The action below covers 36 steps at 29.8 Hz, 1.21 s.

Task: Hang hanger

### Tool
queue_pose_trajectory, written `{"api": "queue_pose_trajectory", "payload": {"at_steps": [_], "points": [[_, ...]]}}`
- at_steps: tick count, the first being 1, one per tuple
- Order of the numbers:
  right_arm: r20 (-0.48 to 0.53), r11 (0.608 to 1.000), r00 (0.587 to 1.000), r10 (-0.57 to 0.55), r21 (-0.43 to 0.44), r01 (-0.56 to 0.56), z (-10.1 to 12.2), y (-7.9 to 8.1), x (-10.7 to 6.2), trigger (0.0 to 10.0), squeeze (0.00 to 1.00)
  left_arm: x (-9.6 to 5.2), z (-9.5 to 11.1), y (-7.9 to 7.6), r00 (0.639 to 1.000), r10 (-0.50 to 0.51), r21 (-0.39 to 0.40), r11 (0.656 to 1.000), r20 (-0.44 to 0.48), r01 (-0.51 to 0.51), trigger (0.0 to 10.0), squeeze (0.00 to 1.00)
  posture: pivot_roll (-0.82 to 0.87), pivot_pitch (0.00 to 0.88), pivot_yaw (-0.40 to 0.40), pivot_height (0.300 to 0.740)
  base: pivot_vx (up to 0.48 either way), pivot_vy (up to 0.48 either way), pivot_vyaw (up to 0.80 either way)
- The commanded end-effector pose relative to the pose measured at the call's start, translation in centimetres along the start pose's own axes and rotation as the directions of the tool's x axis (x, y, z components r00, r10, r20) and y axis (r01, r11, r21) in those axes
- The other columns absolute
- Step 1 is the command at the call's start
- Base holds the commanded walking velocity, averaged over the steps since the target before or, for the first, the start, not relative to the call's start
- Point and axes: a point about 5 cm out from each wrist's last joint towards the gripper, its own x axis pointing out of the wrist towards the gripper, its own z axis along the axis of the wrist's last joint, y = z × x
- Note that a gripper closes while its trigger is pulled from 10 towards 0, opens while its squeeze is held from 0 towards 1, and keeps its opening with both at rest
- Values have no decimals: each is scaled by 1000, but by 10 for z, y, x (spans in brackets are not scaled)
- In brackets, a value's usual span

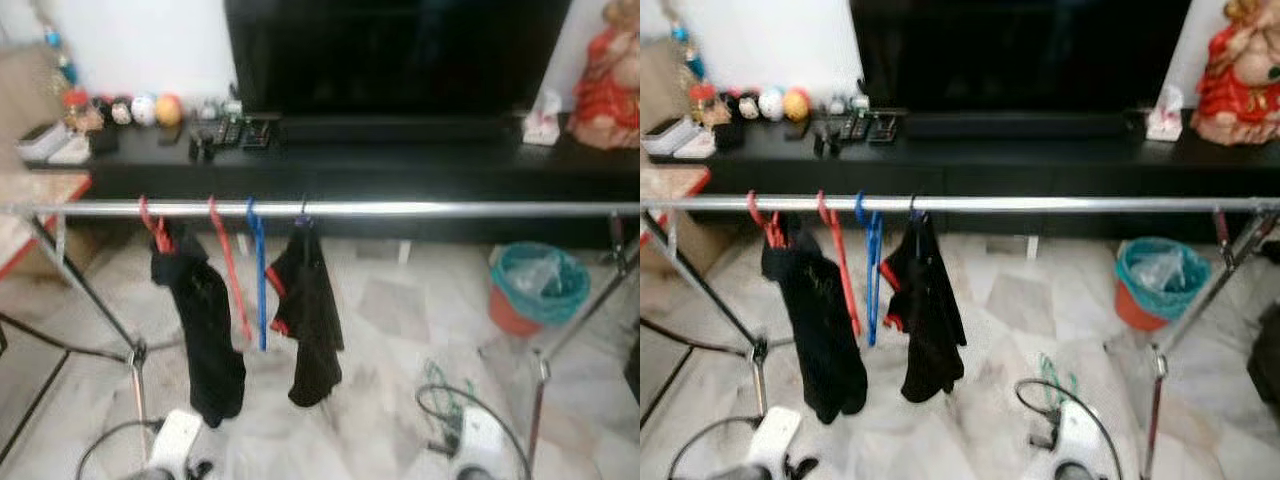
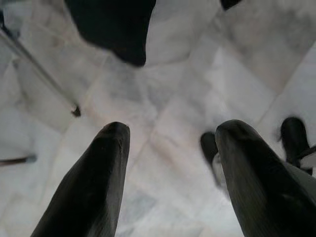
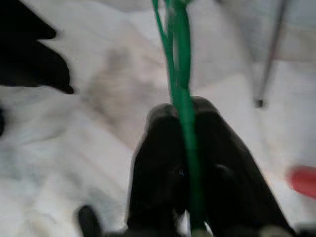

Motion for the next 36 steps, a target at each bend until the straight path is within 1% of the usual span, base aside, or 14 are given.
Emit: {"api": "queue_pose_trajectory", "payload": {"at_steps": [1, 6, 11, 18, 19, 24, 27, 28, 29, 30, 33, 35, 36], "points": [[9, 999, 999, 36, 9, -36, 3, 15, 1, 10000, 0, -3, -6, 10, 999, 26, 4, 1000, -23, -26, 10000, 0, 48, 2, 54, 740, 296, 0, 0], [22, 999, 999, 36, 7, -36, 6, 16, 1, 10000, 0, -3, -6, 10, 999, 29, 6, 1000, -23, -29, 10000, 0, 48, 2, 54, 740, 295, 0, 0], [57, 999, 998, 35, 5, -36, 17, 19, 4, 10000, 0, -3, -7, 8, 999, 25, 11, 1000, -26, -24, 10000, 0, 45, 1, 54, 740, 294, 0, 0], [83, 1000, 996, 25, -10, -24, 23, 20, 5, 10000, 0, -3, -8, 8, 999, 24, 13, 1000, -25, -24, 10000, 0, 48, 1, 53, 740, 290, 0, 0], [106, 999, 994, 25, -35, -21, 28, 22, 6, 10000, 0, -4, -9, 8, 999, 26, 15, 1000, -26, -25, 10000, 0, 49, 2, 53, 740, 0, 0, 0], [154, 999, 988, 24, -38, -18, 40, 24, 8, 10000, 0, -5, -13, 9, 999, 32, 14, 999, -41, -32, 10000, 0, 47, 2, 53, 740, 0, 0, 0], [193, 998, 981, 1, -58, 10, 51, 23, 10, 10000, 0, -7, -18, 12, 997, 40, 11, 999, -59, -40, 10000, 0, 49, 3, 50, 740, 0, 0, 0], [193, 998, 981, 1, -58, 10, 51, 23, 10, 10000, 0, -7, -18, 12, 997, 40, 11, 999, -59, -40, 10000, 0, 49, 3, 50, 740, 0, 0, 0], [206, 997, 978, -3, -74, 18, 54, 24, 10, 10000, 0, -7, -19, 13, 997, 43, 11, 999, -63, -42, 10000, 0, 50, 2, 49, 740, 0, 0, 0], [228, 995, 974, -4, -94, 26, 58, 25, 10, 10000, 0, -7, -19, 13, 997, 45, 11, 999, -67, -44, 10000, 0, 50, 2, 49, 740, 0, 0, 0], [290, 996, 957, 3, -85, 23, 67, 29, 9, 10000, 0, -8, -21, 14, 996, 47, 10, 999, -72, -46, 10000, 0, 49, 2, 46, 740, 0, 0, 0], [304, 996, 953, 3, -87, 24, 67, 29, 8, 10000, 0, -8, -21, 14, 996, 47, 9, 999, -73, -46, 10000, 0, 46, 3, 42, 740, 0, 0, 0], [337, 994, 942, -4, -105, 41, 67, 28, 6, 10000, 0, -8, -22, 14, 996, 47, 7, 999, -74, -47, 10000, 0, 46, 4, 41, 740, 0, 0, 0]]}}
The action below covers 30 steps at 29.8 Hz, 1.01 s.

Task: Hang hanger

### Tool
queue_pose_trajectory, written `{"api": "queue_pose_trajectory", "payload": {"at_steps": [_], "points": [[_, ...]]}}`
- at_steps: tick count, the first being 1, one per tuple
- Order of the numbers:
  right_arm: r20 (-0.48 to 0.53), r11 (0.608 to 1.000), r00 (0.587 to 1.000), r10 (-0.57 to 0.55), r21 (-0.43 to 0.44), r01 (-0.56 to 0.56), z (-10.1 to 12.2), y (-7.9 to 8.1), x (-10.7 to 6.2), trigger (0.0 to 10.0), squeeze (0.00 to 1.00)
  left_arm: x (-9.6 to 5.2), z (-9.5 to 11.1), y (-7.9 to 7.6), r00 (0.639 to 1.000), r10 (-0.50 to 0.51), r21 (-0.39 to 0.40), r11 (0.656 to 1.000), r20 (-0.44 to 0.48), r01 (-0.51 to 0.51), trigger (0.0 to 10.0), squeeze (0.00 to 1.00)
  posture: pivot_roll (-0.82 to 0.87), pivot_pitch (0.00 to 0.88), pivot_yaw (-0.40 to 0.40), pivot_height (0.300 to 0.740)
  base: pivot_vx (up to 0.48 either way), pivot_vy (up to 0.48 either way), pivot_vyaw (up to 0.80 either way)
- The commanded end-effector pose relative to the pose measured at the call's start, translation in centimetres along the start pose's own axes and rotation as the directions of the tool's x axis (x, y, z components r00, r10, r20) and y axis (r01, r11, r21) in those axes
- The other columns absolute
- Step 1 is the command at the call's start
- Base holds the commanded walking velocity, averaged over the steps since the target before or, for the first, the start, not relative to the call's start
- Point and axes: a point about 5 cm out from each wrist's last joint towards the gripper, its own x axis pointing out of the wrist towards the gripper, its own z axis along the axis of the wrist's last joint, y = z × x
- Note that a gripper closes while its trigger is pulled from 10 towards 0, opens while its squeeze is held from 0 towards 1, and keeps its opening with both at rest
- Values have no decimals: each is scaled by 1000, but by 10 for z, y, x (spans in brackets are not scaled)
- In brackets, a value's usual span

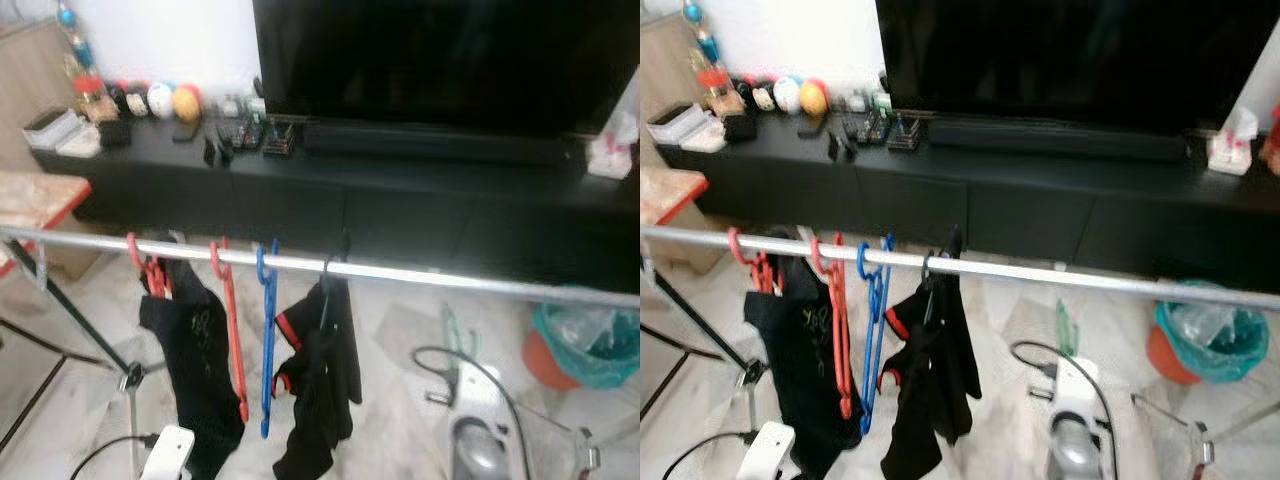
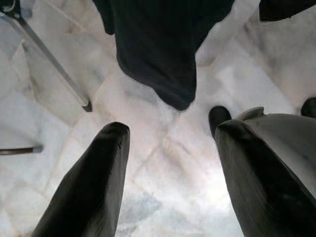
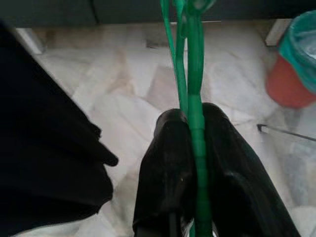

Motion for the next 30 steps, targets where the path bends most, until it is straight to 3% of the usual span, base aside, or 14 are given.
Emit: {"api": "queue_pose_trajectory", "payload": {"at_steps": [1, 8, 13, 20, 30], "points": [[54, 997, 997, -54, -48, 57, -3, -10, -5, 10000, 0, -1, -2, 2, 1000, 11, 1, 1000, -16, -11, 10000, 0, 46, 4, 41, 740, 0, 0, 0], [108, 965, 965, -237, -85, 247, -20, -33, -24, 10000, 0, 0, -3, -2, 1000, 4, 16, 1000, -20, -4, 10000, 0, 37, 9, 41, 740, 0, 0, 0], [177, 938, 925, -337, -19, 345, -23, -40, -39, 10000, 0, 1, 1, -3, 1000, 3, 29, 1000, -17, -2, 10000, 0, 33, 7, 46, 740, 0, 0, 0], [269, 928, 889, -370, 58, 368, 1, -33, -35, 10000, 0, 1, 1, 0, 1000, 16, 35, 999, -23, -15, 10000, 0, 39, 3, 49, 740, 0, 0, 0], [345, 955, 891, -294, 76, 286, 37, -26, -19, 10000, 0, -2, -3, 11, 999, 35, 37, 999, -36, -33, 10000, 0, 37, 6, 52, 740, 0, 0, 0]]}}
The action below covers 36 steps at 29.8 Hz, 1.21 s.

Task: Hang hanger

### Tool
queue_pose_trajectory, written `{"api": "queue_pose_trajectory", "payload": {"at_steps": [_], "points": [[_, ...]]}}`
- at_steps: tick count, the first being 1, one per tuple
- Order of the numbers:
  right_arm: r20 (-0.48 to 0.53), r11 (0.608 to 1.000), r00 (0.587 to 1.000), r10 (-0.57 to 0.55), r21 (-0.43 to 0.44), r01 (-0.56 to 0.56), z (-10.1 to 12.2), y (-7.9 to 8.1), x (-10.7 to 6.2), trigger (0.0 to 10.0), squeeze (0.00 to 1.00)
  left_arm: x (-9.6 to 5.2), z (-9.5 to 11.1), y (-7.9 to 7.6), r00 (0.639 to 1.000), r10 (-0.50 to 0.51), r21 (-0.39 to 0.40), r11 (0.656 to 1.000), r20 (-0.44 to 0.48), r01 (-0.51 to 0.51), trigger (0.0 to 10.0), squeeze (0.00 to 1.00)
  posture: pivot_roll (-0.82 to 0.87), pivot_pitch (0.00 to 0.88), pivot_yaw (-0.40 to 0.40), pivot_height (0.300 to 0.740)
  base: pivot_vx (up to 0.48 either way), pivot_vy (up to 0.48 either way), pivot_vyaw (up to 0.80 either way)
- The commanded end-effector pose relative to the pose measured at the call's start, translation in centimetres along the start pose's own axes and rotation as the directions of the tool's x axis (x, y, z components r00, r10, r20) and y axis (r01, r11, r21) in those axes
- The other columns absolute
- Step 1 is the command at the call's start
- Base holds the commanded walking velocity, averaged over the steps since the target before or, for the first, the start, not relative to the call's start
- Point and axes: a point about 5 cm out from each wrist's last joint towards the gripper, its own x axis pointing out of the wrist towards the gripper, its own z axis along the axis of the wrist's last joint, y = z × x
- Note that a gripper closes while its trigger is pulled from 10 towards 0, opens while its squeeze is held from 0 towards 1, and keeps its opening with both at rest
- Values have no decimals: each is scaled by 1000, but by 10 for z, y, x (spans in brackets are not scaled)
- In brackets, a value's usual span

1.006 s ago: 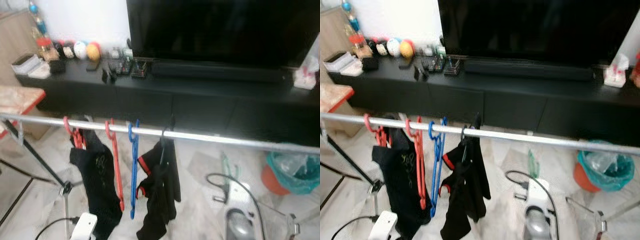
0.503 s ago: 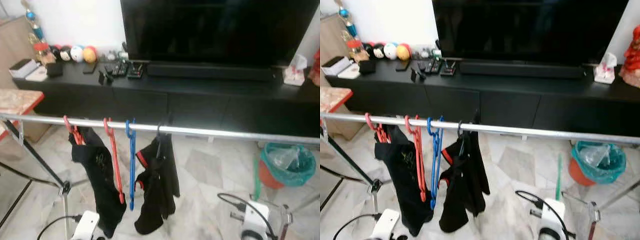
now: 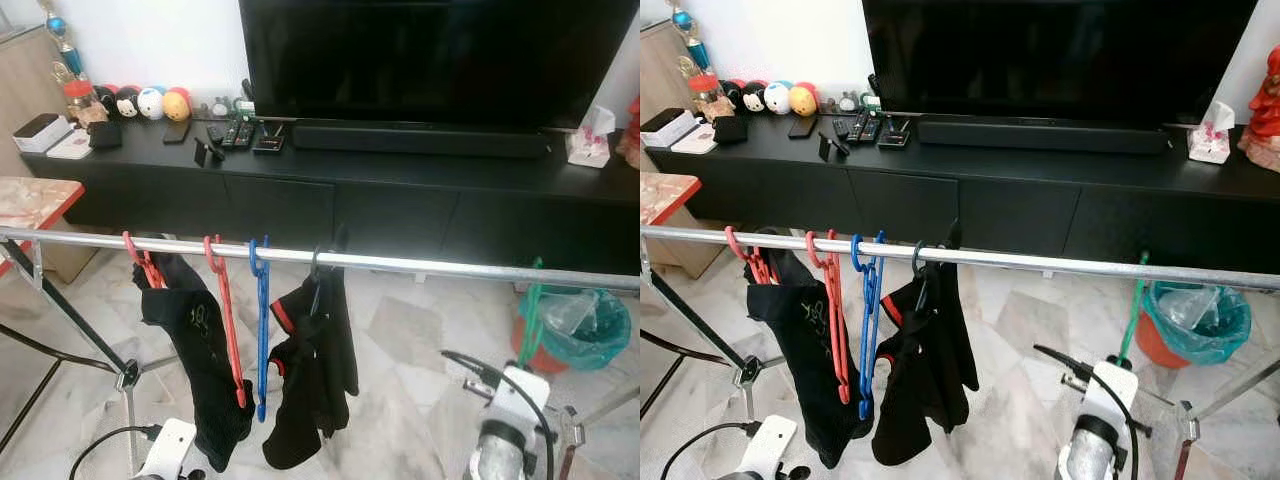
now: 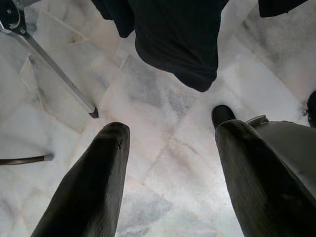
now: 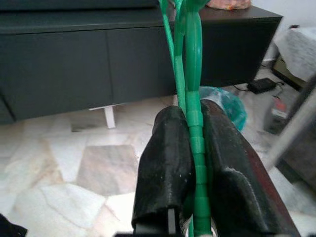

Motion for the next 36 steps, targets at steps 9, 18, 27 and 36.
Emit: {"api": "queue_pose_trajectory", "payload": {"at_steps": [9, 18, 27, 36], "points": [[26, 996, 996, 90, -1, -90, 23, 14, 23, 10000, 0, 0, -9, -10, 999, -13, 18, 1000, -37, 14, 10000, 0, 38, 8, 54, 740, 0, 0, 0], [85, 989, 986, 143, 11, -145, 36, 26, 27, 10000, 0, 1, -9, -17, 999, -22, 16, 1000, -33, 22, 10000, 0, 37, 7, 56, 740, 0, 0, 0], [49, 982, 981, 190, 2, -190, 36, 31, 32, 10000, 0, 1, -9, -17, 999, -22, 11, 1000, -32, 22, 10000, 0, 36, 8, 57, 740, 0, 0, 0], [97, 976, 972, 216, 13, -218, 52, 37, 39, 10000, 0, 0, -10, -7, 999, -8, 7, 1000, -40, 8, 10000, 0, 37, 8, 58, 740, 0, 0, 0]]}}
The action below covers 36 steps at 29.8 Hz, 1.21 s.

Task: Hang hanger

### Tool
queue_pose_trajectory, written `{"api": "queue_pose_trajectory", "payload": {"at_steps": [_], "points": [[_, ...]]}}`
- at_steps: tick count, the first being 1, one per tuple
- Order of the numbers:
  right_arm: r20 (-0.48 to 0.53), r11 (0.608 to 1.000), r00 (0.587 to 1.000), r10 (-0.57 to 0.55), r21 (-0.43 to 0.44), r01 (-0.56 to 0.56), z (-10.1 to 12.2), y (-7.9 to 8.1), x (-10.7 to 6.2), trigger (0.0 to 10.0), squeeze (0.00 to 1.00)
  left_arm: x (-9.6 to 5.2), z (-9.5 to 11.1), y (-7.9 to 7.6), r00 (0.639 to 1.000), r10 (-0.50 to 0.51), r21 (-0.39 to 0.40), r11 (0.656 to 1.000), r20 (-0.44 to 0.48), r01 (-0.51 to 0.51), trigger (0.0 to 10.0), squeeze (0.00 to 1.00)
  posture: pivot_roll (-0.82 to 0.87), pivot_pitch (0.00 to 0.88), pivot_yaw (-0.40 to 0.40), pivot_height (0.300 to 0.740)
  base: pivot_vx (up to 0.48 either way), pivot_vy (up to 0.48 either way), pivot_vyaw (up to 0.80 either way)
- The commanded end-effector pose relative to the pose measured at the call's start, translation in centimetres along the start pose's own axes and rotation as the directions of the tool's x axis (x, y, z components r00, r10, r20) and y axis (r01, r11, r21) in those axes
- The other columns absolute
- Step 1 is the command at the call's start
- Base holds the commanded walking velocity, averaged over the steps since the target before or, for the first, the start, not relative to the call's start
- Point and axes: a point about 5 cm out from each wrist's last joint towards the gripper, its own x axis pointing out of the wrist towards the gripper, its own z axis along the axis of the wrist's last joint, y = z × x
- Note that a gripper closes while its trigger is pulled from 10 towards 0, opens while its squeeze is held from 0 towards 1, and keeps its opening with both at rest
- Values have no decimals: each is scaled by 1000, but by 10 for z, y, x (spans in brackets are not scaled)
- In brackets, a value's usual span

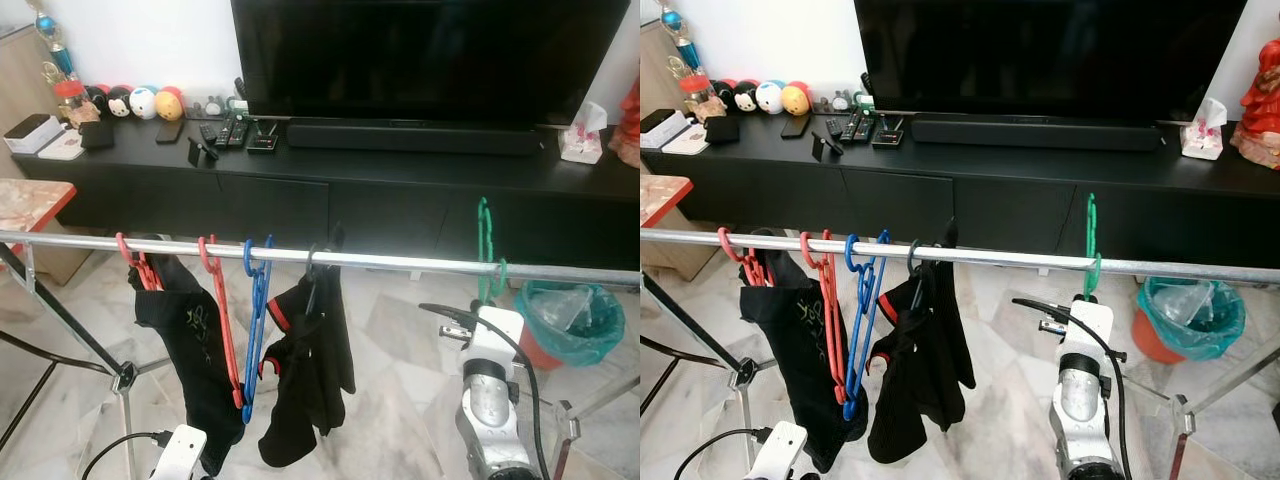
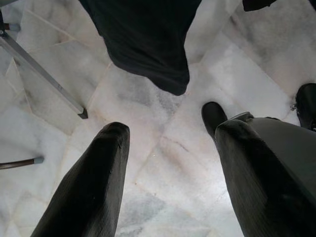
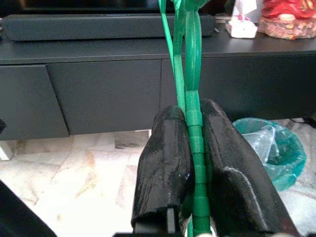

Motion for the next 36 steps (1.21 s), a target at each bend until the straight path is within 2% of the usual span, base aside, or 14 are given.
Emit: {"api": "queue_pose_trajectory", "payload": {"at_steps": [1, 5, 12, 19, 20, 21, 22, 23, 30, 36], "points": [[8, 1000, 1000, 9, -5, -9, 6, 2, 5, 10000, 0, -3, -7, 8, 999, 15, 5, 1000, -33, -15, 10000, 0, 37, 8, 58, 740, 0, 0, 0], [-17, 999, 1000, 26, 21, -26, 6, 3, 8, 10000, 0, -3, -7, 11, 999, 16, 6, 1000, -34, -16, 10000, 0, 38, 9, 59, 740, 0, 0, 0], [-68, 997, 996, 51, 58, -47, -1, 7, 6, 10000, 0, -8, -9, 27, 999, 35, 2, 999, -40, -35, 10000, 0, 39, 9, 58, 740, 0, 0, 0], [-97, 995, 993, 65, 76, -58, -7, 9, 2, 10000, 0, -8, -7, 31, 998, 40, 0, 999, -39, -40, 10000, 0, 39, 9, 58, 740, 0, 0, 0], [-100, 995, 993, 63, 77, -56, -8, 9, 1, 10000, 114, -8, -7, 30, 998, 39, 0, 999, -39, -39, 10000, 0, 39, 9, 58, 740, 0, 0, 0], [-103, 995, 993, 64, 80, -56, -10, 9, 0, 10000, 639, -7, -5, 29, 999, 38, 1, 999, -37, -38, 10000, 0, 39, 9, 58, 740, 0, 0, 0], [-101, 995, 993, 64, 83, -56, -10, 9, -1, 10000, 757, -7, -4, 28, 999, 37, 2, 999, -36, -37, 10000, 0, 39, 9, 58, 740, 0, 0, 0], [-99, 995, 993, 64, 82, -56, -10, 10, -1, 10000, 1000, -6, -3, 26, 999, 35, 3, 999, -35, -35, 10000, 0, 39, 11, 59, 740, 0, 0, 0], [-71, 996, 996, 47, 80, -41, -8, 10, -5, 10000, 1000, -3, 0, 16, 999, 25, 3, 1000, -30, -24, 10000, 0, 39, 9, 57, 740, 0, 0, 0], [-26, 995, 999, 35, 93, -33, -4, 10, -9, 10000, 1000, -2, 1, 14, 999, 24, -1, 1000, -30, -24, 10000, 0, 41, 10, 57, 740, 0, 0, 0]]}}
